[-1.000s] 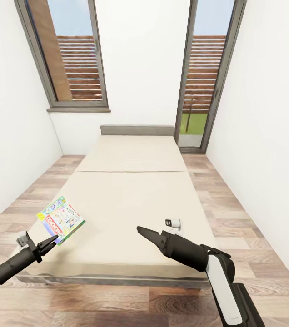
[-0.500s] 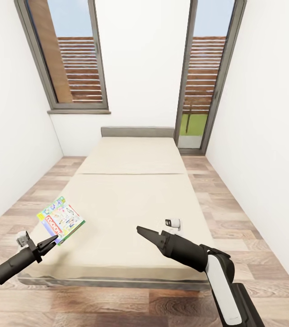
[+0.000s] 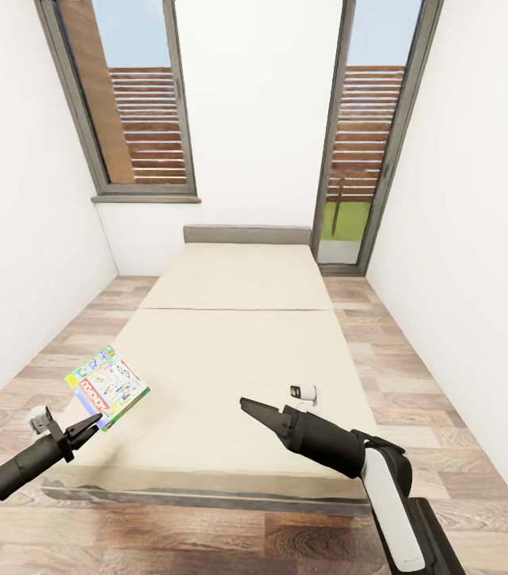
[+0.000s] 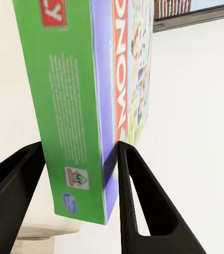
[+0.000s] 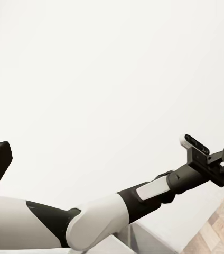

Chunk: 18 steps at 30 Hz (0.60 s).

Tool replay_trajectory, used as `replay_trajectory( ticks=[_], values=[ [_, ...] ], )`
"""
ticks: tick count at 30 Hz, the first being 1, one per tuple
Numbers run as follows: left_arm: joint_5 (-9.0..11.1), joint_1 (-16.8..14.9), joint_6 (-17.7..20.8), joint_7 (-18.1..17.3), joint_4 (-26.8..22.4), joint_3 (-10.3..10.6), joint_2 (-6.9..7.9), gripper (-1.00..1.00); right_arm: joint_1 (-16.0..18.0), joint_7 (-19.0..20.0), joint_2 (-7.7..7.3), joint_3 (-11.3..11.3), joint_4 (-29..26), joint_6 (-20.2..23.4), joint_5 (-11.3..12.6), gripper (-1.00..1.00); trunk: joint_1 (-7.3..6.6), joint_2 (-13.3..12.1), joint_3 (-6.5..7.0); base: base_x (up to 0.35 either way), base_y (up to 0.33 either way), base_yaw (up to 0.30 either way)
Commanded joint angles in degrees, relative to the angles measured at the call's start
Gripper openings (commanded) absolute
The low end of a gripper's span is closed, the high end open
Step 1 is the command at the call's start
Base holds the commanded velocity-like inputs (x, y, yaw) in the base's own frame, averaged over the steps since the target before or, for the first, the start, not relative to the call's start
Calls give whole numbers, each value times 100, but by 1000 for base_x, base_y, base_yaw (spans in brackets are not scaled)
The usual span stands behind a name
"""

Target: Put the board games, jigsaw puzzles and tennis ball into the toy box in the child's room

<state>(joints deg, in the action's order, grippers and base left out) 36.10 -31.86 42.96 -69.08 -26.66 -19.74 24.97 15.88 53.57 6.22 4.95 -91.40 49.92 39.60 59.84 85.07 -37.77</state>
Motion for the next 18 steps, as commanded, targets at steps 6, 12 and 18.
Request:
replay_trajectory(
  ticks=[6, 12, 18],
  values=[
    [11, -4, 37, -6, 3, -4, -1, -100, 3, 6, 2, -8, -1, 26, 12, 100, -133, -240, 103, 0, 0, 269],
    [11, -4, 37, -6, 3, -4, -9, -100, 3, 7, 2, -3, -1, 26, 10, 100, -265, -480, 211, 0, 0, 288],
    [11, -4, 37, -6, 3, -4, -4, -100, 3, 5, 4, -7, 4, 26, 5, 100, -396, -721, 319, 0, 0, 289]
  ],
)
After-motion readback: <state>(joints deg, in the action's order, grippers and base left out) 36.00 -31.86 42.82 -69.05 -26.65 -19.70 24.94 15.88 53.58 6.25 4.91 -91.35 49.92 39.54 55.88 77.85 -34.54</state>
